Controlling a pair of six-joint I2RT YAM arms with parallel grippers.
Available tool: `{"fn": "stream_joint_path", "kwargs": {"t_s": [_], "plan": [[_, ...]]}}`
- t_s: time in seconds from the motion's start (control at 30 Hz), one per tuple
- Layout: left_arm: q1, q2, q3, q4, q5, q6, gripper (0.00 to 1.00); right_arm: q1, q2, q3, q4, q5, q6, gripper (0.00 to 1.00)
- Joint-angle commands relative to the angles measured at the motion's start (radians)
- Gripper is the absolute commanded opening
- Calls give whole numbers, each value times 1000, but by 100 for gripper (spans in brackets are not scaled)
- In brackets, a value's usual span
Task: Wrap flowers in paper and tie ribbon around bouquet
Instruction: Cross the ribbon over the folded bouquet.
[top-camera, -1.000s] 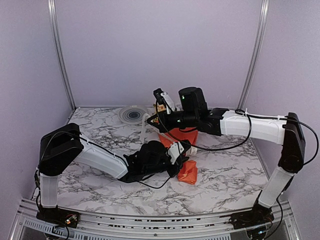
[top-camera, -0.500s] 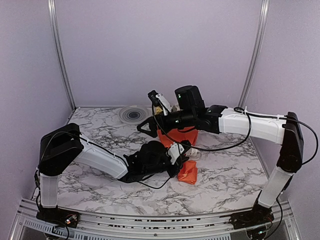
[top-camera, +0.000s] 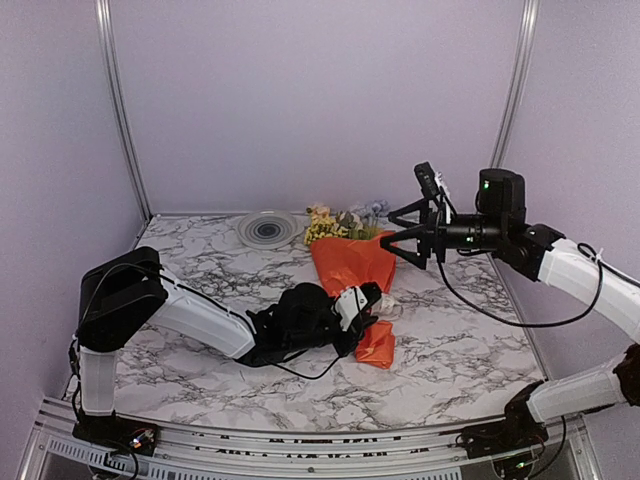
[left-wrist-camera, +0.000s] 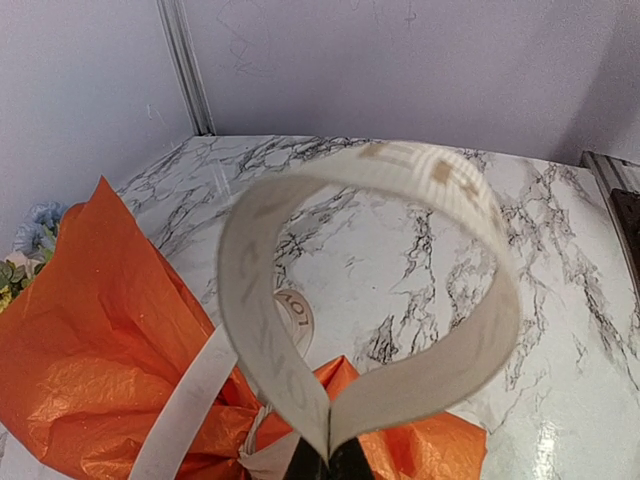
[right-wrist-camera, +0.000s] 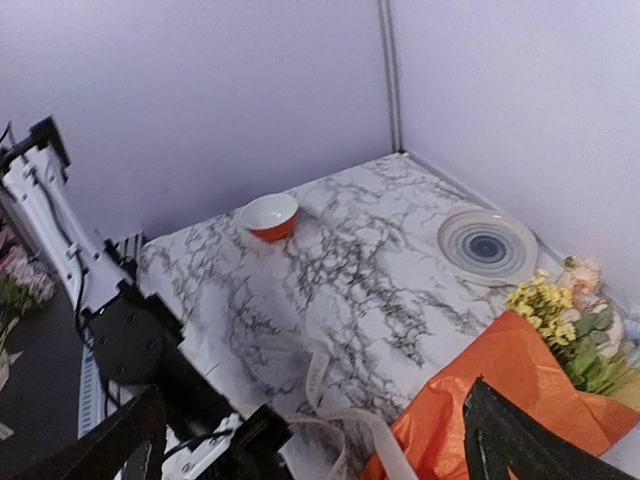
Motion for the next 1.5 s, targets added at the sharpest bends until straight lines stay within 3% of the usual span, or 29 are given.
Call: {"fn": "stream_joint_path", "kwargs": {"t_s": [0.0, 0.1, 0.23, 0.6, 0.67, 0.9, 1.3, 1.33, 1.43, 1.47], "plan": [[5, -5, -16, 55, 27, -10, 0, 1, -70, -191, -18, -321, -222, 99], [6, -7, -19, 61, 27, -14, 0, 1, -100, -288, 101, -273, -185, 99], [8, -14, -31, 73, 25, -20, 0, 0, -99, -292, 70, -249, -218, 96], [15, -15, -42, 93, 28, -31, 0, -1, 20, -389, 201, -263, -99, 89], [15, -14, -41, 93, 28, -34, 0, -1, 38, -392, 227, -276, -81, 79], [15, -16, -41, 94, 27, -35, 0, -1, 103, -357, 222, -297, -59, 2], [20, -18, -46, 96, 21, -40, 0, -8, 65, -328, 254, -225, -15, 0], [20, -17, -45, 96, 15, -38, 8, -8, 63, -327, 264, -215, -7, 0], [20, -41, -59, 91, 0, -25, 53, -10, 61, -326, 288, -194, 8, 0], [19, -62, -68, 81, -6, -16, 62, -10, 61, -326, 293, -187, 9, 0]]}}
